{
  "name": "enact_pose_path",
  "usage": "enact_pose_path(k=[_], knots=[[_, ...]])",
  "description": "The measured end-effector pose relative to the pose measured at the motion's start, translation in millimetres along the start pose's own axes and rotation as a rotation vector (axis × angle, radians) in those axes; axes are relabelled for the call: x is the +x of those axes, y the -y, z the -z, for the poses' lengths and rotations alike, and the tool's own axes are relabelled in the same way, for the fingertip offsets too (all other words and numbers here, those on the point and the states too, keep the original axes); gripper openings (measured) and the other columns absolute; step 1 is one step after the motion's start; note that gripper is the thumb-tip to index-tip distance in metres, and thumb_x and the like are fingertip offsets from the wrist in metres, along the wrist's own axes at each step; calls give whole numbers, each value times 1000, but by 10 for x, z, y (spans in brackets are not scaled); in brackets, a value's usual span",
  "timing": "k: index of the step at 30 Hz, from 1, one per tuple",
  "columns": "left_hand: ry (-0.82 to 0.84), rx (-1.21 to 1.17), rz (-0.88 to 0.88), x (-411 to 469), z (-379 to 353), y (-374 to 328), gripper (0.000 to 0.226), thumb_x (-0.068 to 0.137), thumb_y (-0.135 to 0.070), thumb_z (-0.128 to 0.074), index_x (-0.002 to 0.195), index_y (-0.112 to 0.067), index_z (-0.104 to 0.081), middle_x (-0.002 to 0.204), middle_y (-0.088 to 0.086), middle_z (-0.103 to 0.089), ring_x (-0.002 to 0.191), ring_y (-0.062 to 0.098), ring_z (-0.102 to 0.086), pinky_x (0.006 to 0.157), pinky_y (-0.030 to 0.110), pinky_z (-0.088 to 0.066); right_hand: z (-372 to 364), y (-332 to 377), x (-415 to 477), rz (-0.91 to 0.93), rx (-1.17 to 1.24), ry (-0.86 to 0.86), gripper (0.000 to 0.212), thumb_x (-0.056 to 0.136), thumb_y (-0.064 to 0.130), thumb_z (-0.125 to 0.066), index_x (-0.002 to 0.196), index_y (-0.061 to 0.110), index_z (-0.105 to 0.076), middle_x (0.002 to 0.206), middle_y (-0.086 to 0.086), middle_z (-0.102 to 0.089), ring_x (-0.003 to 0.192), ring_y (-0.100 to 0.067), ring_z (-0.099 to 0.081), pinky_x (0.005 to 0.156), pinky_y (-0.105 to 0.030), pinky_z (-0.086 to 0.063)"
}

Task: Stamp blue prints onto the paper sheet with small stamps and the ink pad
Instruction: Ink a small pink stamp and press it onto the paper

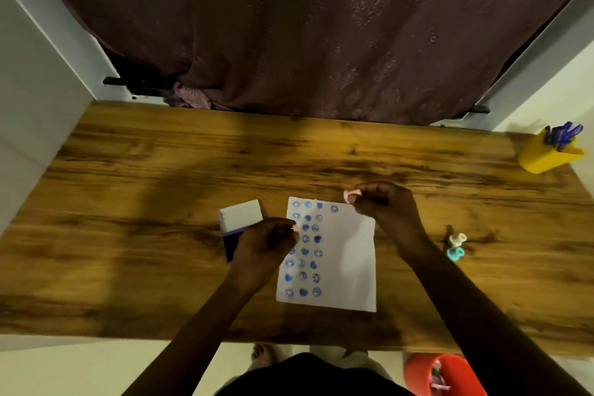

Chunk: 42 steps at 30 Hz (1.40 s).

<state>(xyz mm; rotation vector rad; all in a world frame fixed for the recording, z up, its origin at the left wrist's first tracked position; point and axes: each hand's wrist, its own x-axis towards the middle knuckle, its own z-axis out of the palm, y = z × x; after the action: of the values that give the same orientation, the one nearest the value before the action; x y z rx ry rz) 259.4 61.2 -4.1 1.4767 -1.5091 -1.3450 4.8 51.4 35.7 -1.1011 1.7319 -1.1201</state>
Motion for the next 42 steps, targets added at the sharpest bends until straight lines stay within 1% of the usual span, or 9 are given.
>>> enact_pose_path(k=[4,7,12,22,28,31,34,37,42], knots=[[33,-73,30,36,-215,-135,21,91,-25,-78,111,-29,-78,106,-9,-81,98,9,-78,90,38,-64,110,11,-299,-74,135,105,26,80,15,-85,105,20,-78,98,0,-81,93,-17,-78,82,-31,-64],[86,-120,10,36,-379,-240,19,91,-25,-78,98,-42,-78,98,-16,-82,93,7,-79,89,31,-64,169,-32,-452,-82,137,157,29,81,15,-85,107,25,-77,101,4,-81,97,-13,-77,85,-31,-64],[128,-152,-9,41,-617,-352,16,91,-26,-77,103,-36,-79,101,-13,-82,94,10,-79,87,30,-64,326,-89,-572,-30,112,180,27,82,13,-84,106,25,-79,104,5,-80,100,-13,-76,87,-34,-63],[233,-91,-103,0,-884,-540,29,92,-17,-76,101,-45,-74,86,-27,-79,87,1,-77,73,9,-56,605,-218,-584,30,101,175,25,83,15,-83,107,19,-79,104,1,-80,101,-17,-76,92,-44,-62],[227,-103,-162,-28,-1000,-531,28,88,-17,-78,105,-39,-77,93,-15,-83,90,9,-78,82,20,-61,738,-312,-582,67,70,169,25,81,18,-85,106,19,-81,101,3,-81,95,-15,-77,84,-35,-64],[227,-109,-191,-56,-1073,-526,30,87,-14,-80,104,-39,-79,98,-13,-83,96,10,-78,88,26,-62,795,-351,-620,36,106,178,27,80,33,-84,104,21,-82,96,2,-82,87,-16,-79,75,-27,-63],[253,-112,-203,-67,-1155,-510,34,85,-14,-83,104,-42,-80,103,-16,-82,102,5,-76,93,25,-61,868,-408,-675,-13,106,173,35,77,43,-82,103,20,-82,95,0,-82,87,-18,-79,79,-34,-65],[299,-60,-195,-86,-1257,-443,31,85,-17,-84,108,-36,-80,105,-17,-81,102,2,-76,91,20,-59,990,-496,-719,22,24,198,24,84,32,-82,103,18,-81,96,1,-82,91,-17,-78,84,-39,-64],[319,-27,-153,-84,-1455,-366,40,83,-17,-85,97,-53,-75,101,-24,-80,97,0,-76,87,20,-60,1245,-700,-875,29,-205,60,21,79,38,-87,96,30,-79,91,16,-79,84,0,-75,76,-26,-62]])
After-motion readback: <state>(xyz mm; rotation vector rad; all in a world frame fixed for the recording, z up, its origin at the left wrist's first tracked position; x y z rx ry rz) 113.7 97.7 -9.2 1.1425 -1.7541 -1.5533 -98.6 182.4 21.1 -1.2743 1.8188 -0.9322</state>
